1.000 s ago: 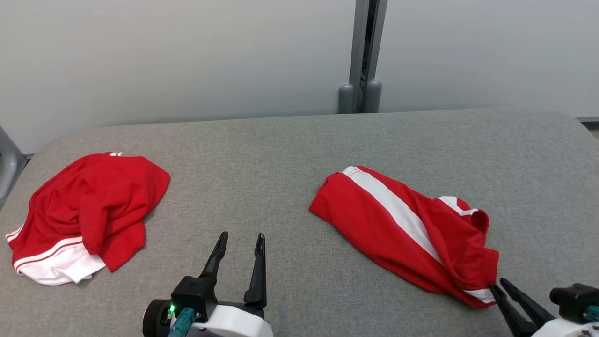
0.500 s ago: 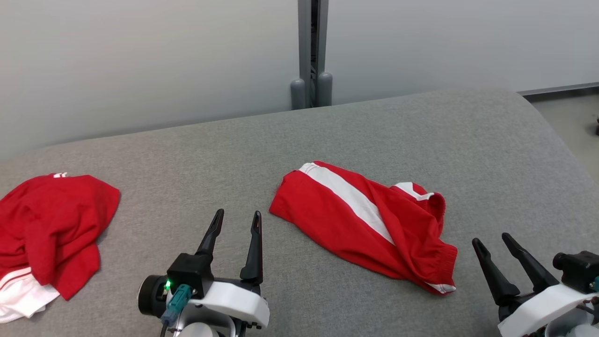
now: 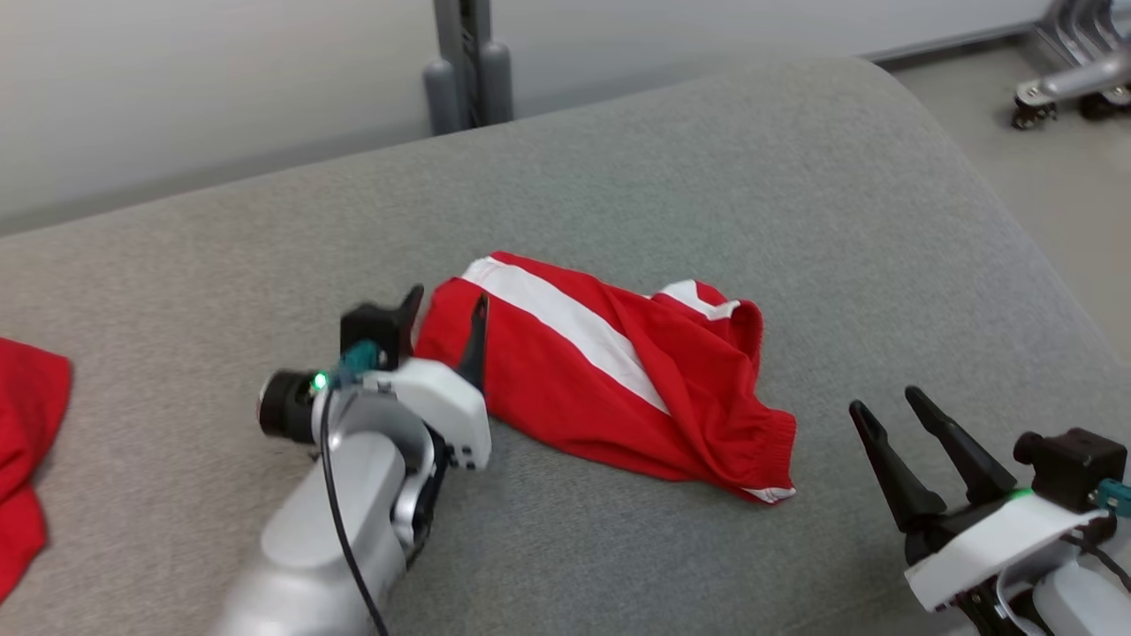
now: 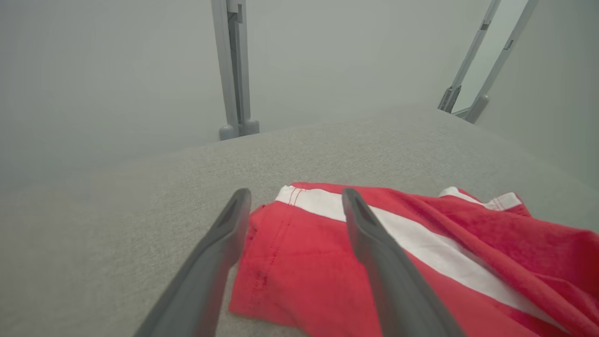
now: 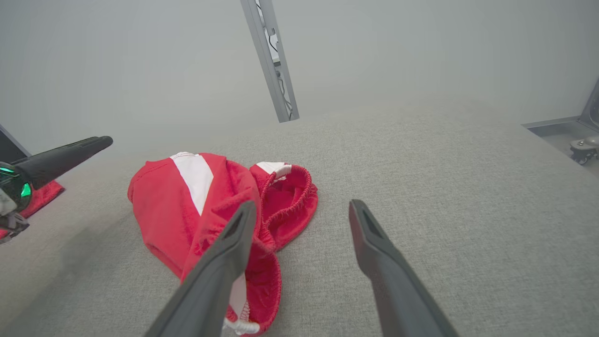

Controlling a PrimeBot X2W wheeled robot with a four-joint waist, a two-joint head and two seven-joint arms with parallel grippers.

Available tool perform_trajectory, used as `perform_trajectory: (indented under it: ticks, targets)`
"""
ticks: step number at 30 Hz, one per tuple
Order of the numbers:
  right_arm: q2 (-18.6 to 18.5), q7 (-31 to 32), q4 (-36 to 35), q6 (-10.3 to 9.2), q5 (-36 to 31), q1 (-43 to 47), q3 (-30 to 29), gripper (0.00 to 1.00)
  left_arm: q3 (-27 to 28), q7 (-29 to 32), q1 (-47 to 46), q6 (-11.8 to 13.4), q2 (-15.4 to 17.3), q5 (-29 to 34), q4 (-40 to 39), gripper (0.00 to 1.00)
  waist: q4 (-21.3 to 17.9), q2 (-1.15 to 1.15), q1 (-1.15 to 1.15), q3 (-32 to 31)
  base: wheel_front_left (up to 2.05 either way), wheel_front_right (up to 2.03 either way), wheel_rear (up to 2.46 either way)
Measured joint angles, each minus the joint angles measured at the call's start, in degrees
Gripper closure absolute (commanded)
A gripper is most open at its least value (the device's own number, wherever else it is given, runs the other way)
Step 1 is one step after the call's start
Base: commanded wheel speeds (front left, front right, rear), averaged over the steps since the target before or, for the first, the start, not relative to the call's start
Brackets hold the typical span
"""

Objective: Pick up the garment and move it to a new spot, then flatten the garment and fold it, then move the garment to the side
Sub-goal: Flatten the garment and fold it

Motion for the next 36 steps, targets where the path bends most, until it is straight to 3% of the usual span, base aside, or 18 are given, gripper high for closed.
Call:
perform_trajectory:
  ticks: [8,15,24,25,26,29,36]
  targets:
    - [1.6,0.0,-1.5,0.0,1.4,-3.6,0.6,0.0,-1.8,12.6,-13.0,-6.8,0.0,-7.7,11.9,0.0,-4.2,0.0,0.0,4.8,0.0,0.0,0.0]
    - [2.0,0.0,-1.9,0.0,2.6,-4.3,1.1,0.0,-4.1,20.8,-20.0,-7.8,0.0,-7.7,20.3,0.0,-6.1,0.0,0.0,6.6,0.0,0.0,0.0]
    - [2.3,0.0,-1.8,0.0,3.2,-4.4,1.3,0.0,-5.4,21.8,-23.3,-8.1,0.0,-7.1,25.7,0.0,-6.8,0.0,0.0,7.6,0.0,0.0,0.0]
    - [2.3,0.0,-1.8,0.0,3.2,-4.5,1.3,0.0,-5.5,21.8,-23.4,-8.5,0.1,-7.2,25.9,0.55,-6.7,0.0,0.0,7.7,0.0,0.0,0.0]
    - [2.3,0.0,-1.8,0.0,3.2,-4.5,1.3,0.0,-5.7,21.7,-23.5,-9.3,0.1,-7.4,25.8,1.0,-6.6,0.0,0.0,7.8,0.0,0.0,0.0]
    - [2.3,0.0,-1.6,0.0,3.2,-4.6,1.4,0.0,-6.1,20.6,-23.5,-11.4,0.0,-9.2,23.9,1.0,-6.4,0.0,0.0,7.9,0.0,0.0,0.0]
    - [2.1,0.0,-0.3,0.0,3.3,-4.4,1.5,0.0,-7.6,16.2,-23.2,-12.0,0.0,-11.3,21.9,1.0,-4.7,0.0,0.0,6.6,0.0,0.0,0.0]
